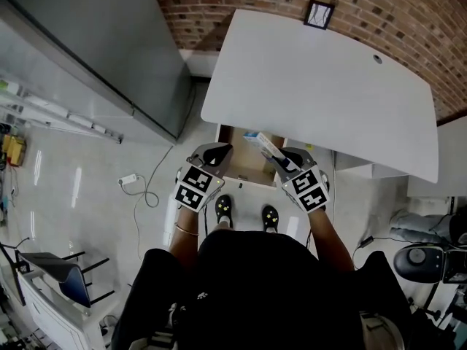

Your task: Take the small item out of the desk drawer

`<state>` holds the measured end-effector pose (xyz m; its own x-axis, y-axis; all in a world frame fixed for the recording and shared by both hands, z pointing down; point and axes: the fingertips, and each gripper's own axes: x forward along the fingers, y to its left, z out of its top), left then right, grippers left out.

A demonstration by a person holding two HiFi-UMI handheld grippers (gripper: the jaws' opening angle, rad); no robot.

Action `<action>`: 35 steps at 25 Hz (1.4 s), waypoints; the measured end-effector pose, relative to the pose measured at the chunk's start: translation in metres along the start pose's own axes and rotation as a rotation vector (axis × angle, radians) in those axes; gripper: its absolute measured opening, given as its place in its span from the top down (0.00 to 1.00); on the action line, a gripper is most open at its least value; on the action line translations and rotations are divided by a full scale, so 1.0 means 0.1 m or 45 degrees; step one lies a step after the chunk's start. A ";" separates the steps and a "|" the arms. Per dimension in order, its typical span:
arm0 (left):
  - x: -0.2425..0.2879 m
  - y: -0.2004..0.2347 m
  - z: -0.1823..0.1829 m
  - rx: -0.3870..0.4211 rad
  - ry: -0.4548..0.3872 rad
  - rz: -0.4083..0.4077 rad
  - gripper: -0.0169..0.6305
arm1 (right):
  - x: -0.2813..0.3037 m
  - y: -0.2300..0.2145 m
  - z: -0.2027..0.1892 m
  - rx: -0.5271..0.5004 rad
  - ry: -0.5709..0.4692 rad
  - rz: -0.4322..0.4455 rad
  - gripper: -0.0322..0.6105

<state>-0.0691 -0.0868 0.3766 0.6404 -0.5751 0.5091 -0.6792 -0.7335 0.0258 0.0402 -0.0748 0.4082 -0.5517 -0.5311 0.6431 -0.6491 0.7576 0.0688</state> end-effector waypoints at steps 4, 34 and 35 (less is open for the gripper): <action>-0.02 0.03 0.10 0.010 -0.024 0.009 0.97 | -0.10 -0.05 0.07 0.010 -0.030 -0.015 0.78; -0.17 0.08 0.13 -0.009 -0.077 0.048 0.97 | -0.32 -0.04 0.31 0.028 -0.116 -0.020 0.78; -0.17 0.08 0.13 -0.009 -0.077 0.048 0.97 | -0.33 -0.04 0.32 0.028 -0.118 -0.019 0.78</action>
<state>-0.0807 -0.0875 0.3571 0.6348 -0.6231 0.4569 -0.7054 -0.7087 0.0136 0.0441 -0.0725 0.3628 -0.5874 -0.5758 0.5687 -0.6682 0.7415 0.0605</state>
